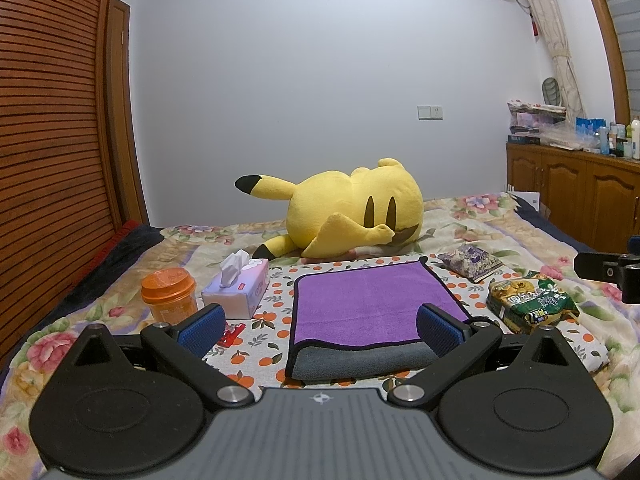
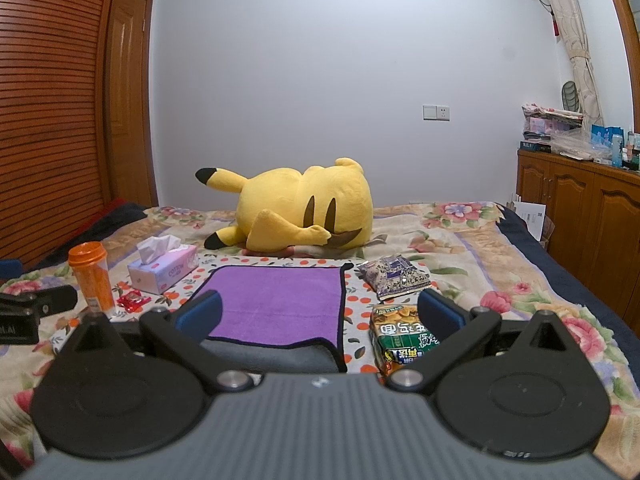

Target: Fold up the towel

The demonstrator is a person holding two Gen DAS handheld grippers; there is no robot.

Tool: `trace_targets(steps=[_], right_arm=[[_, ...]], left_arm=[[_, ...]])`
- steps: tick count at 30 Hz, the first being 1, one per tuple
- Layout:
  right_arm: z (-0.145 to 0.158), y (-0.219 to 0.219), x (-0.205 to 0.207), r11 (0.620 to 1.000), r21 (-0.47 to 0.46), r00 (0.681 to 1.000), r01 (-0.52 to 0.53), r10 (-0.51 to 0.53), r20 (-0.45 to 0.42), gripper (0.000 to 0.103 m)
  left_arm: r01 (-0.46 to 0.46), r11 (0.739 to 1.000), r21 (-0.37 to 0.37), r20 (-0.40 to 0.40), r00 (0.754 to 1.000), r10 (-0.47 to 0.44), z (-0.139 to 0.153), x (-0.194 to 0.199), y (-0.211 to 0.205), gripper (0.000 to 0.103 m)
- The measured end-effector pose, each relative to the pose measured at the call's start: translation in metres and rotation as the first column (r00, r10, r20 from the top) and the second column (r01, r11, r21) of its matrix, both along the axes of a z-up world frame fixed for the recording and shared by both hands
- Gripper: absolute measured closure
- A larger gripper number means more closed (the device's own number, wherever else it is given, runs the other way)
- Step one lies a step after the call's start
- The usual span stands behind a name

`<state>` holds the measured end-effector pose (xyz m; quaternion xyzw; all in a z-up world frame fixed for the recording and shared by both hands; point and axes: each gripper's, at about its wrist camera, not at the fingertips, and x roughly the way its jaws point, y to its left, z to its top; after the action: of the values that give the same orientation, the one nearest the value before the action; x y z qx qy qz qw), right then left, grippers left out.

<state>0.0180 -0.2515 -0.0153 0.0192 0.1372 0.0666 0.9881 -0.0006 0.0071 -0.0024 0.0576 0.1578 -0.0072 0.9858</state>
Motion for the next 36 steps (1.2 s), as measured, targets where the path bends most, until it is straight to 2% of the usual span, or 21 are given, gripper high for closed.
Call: trace_targets(steps=[10,21,36], right_arm=[[-0.004,0.003,0.003,1.000,-0.004,1.000,-0.003,0.003,-0.018,0.000],[-0.010,0.005,0.013,1.000,-0.002,0.998,-0.008,0.008,-0.058,0.000],[-0.018,0.012,0.035,0.999,-0.037,0.994,-0.025,0.021,-0.108,0.000]], left_arm=[[-0.006,1.000,0.008,-0.026,1.000,0.007,-0.003,0.005,-0.006,0.000],[-0.007,1.000,0.012,-0.090,0.996,0.008,-0.011,0.020,-0.005,0.000],[-0.020,1.000,0.013,-0.124,0.992,0.022,-0.021,0.047,-0.001,0.000]])
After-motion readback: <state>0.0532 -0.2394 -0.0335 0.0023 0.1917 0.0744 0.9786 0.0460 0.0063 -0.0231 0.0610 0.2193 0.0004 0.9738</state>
